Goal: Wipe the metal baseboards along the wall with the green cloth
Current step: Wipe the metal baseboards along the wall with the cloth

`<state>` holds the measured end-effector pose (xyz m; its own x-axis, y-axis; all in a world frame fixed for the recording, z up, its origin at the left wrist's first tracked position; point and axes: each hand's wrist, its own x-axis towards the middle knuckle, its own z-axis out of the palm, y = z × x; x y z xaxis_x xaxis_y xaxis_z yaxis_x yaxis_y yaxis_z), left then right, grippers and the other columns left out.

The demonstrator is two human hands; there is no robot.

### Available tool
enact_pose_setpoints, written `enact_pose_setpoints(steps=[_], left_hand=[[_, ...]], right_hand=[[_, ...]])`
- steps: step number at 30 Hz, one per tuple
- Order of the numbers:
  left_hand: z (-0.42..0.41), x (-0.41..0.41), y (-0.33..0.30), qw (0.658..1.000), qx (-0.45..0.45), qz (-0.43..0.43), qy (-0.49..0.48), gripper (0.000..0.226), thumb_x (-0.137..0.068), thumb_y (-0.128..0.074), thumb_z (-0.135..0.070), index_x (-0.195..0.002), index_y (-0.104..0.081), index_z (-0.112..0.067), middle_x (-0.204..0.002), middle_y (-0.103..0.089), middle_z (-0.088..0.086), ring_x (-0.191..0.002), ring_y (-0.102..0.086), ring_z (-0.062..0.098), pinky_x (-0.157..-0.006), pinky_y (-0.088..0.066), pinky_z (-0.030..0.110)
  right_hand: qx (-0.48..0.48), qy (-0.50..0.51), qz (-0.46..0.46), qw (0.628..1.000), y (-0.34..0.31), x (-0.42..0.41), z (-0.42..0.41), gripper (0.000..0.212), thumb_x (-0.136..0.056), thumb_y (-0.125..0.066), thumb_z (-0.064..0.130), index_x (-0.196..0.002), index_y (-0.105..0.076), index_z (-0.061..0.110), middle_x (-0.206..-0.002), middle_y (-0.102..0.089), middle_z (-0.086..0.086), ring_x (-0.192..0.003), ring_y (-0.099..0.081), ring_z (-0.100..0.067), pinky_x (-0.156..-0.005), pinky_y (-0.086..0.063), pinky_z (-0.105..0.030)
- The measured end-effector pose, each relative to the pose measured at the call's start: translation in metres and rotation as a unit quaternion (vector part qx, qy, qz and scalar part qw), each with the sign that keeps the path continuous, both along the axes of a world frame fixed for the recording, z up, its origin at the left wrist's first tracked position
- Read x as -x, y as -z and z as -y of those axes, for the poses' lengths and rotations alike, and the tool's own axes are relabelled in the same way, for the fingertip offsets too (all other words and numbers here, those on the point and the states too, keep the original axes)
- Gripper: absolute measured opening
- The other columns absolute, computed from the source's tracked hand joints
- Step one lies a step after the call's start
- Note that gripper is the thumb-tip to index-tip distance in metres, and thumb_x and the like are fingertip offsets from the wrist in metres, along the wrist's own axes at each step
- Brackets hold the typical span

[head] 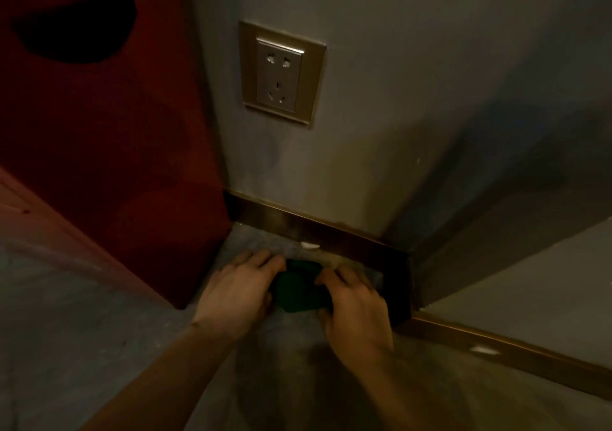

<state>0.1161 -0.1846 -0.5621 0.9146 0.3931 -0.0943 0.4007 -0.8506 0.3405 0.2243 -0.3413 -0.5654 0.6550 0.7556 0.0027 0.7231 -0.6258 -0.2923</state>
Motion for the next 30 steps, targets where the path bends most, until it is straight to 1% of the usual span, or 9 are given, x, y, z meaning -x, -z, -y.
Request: enact_pose_setpoints(steps=[6,13,17,19,21,23,25,28,30], left_hand=[[-0.004,-0.002,0.017,0.999,0.035,0.036,-0.008,0.047,-0.091,-0.063,-0.02,-0.133,-0.047,-0.034,-0.133,-0.051,-0.008,-0.119,-0.049,0.016,-0.095,-0.043,0.033],[0.001,-0.014,0.019,0.975,0.134,0.145,-0.097,0.036,-0.081,-0.073,-0.011,-0.1,-0.056,-0.036,-0.104,-0.062,-0.014,-0.101,-0.061,0.012,-0.085,-0.051,0.04],[0.007,-0.014,0.025,0.948,0.229,0.163,-0.15,0.031,-0.084,-0.071,-0.01,-0.093,-0.057,-0.035,-0.093,-0.067,-0.016,-0.093,-0.064,0.005,-0.082,-0.057,0.043],[0.01,-0.013,0.029,0.938,0.255,0.169,-0.164,0.031,-0.083,-0.071,-0.009,-0.091,-0.057,-0.035,-0.09,-0.068,-0.016,-0.089,-0.065,0.002,-0.08,-0.058,0.042],[0.01,-0.012,0.034,0.93,0.281,0.181,-0.155,0.032,-0.081,-0.071,-0.009,-0.094,-0.057,-0.034,-0.091,-0.069,-0.015,-0.089,-0.066,0.001,-0.081,-0.058,0.043],[0.007,-0.011,0.039,0.926,0.302,0.19,-0.124,0.038,-0.078,-0.07,-0.019,-0.106,-0.054,-0.04,-0.101,-0.066,-0.019,-0.096,-0.063,-0.004,-0.085,-0.057,0.041],[0.002,-0.008,0.049,0.942,0.271,0.175,-0.092,0.058,-0.074,-0.07,-0.039,-0.125,-0.044,-0.046,-0.123,-0.055,-0.023,-0.111,-0.05,-0.009,-0.099,-0.051,0.036],[-0.003,-0.005,0.073,0.986,0.105,0.098,-0.082,0.1,-0.072,-0.056,-0.083,-0.152,-0.012,-0.042,-0.158,-0.023,-0.01,-0.143,-0.019,0.009,-0.121,-0.018,0.041],[-0.005,-0.005,0.087,0.994,0.008,0.061,-0.086,0.121,-0.066,-0.038,-0.1,-0.158,0.0,-0.03,-0.167,-0.004,-0.001,-0.153,0.004,0.02,-0.124,0.004,0.047]], right_hand=[[-0.02,0.002,-0.017,1.0,0.014,-0.007,-0.003,0.053,-0.073,-0.076,0.021,-0.118,-0.053,0.036,-0.123,-0.056,0.005,-0.107,-0.057,-0.021,-0.08,-0.054,-0.036],[-0.092,-0.051,-0.089,0.99,0.024,-0.009,-0.012,0.089,-0.075,-0.069,0.005,-0.143,-0.026,0.043,-0.134,-0.042,0.003,-0.112,-0.054,-0.024,-0.091,-0.049,-0.039],[-0.114,-0.059,-0.13,0.983,0.027,-0.003,-0.02,0.096,-0.072,-0.075,0.025,-0.145,-0.017,0.047,-0.139,-0.03,0.005,-0.12,-0.047,-0.022,-0.098,-0.047,-0.038],[-0.11,-0.061,-0.109,0.986,0.031,-0.001,-0.024,0.093,-0.069,-0.077,0.034,-0.143,-0.022,0.045,-0.137,-0.031,0.005,-0.122,-0.044,-0.02,-0.098,-0.046,-0.037],[-0.108,-0.067,-0.062,0.99,0.034,-0.004,-0.025,0.082,-0.07,-0.077,0.029,-0.138,-0.032,0.042,-0.131,-0.037,0.004,-0.117,-0.048,-0.022,-0.09,-0.05,-0.037],[-0.089,-0.07,-0.014,0.993,0.036,-0.009,-0.024,0.072,-0.072,-0.075,0.025,-0.133,-0.04,0.039,-0.127,-0.043,0.002,-0.111,-0.05,-0.024,-0.081,-0.053,-0.038],[-0.062,-0.066,0.009,0.996,0.038,-0.015,-0.024,0.064,-0.074,-0.073,0.026,-0.129,-0.043,0.038,-0.127,-0.045,0.0,-0.11,-0.049,-0.025,-0.077,-0.055,-0.04],[-0.01,-0.063,0.039,0.997,0.037,-0.023,-0.023,0.063,-0.075,-0.073,0.034,-0.129,-0.042,0.04,-0.128,-0.045,0.0,-0.11,-0.048,-0.025,-0.07,-0.055,-0.04],[0.019,-0.075,0.066,0.995,0.037,-0.027,-0.026,0.065,-0.072,-0.075,0.036,-0.129,-0.043,0.039,-0.125,-0.047,0.0,-0.107,-0.049,-0.025,-0.061,-0.052,-0.038]])
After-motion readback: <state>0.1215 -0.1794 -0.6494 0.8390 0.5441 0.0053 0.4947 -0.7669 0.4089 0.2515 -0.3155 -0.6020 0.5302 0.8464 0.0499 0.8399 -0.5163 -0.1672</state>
